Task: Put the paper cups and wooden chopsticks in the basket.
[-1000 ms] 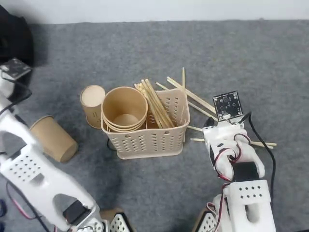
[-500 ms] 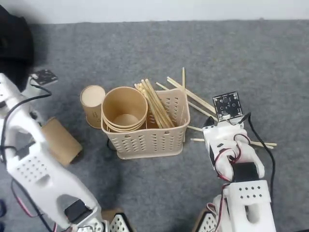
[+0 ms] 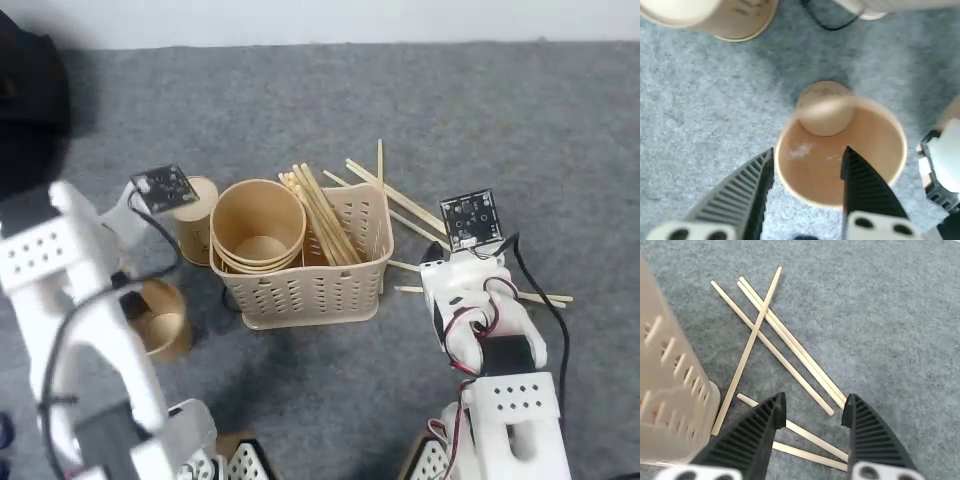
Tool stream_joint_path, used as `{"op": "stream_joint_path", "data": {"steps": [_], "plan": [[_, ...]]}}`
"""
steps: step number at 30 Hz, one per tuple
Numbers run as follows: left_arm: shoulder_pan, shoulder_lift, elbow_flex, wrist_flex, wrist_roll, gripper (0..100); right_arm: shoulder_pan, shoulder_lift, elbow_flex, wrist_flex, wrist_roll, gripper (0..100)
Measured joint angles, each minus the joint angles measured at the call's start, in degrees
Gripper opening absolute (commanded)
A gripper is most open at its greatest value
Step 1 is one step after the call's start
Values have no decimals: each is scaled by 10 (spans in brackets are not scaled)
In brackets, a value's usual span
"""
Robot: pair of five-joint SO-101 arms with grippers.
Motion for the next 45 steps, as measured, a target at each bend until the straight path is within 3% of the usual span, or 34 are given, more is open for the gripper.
{"op": "stream_joint_path", "data": {"steps": [9,17,31,35,39,45], "plan": [[-10,-71,57,-2,0,206,0,0,0,0,0,195],[-11,-71,122,-125,0,206,0,0,0,0,0,195],[-12,-30,96,-157,0,206,0,0,0,0,0,194],[-29,61,40,-132,0,202,0,0,0,0,0,194],[-26,134,-31,-71,0,135,0,0,0,0,0,194],[-28,202,-79,-52,0,36,0,0,0,0,0,194]]}}
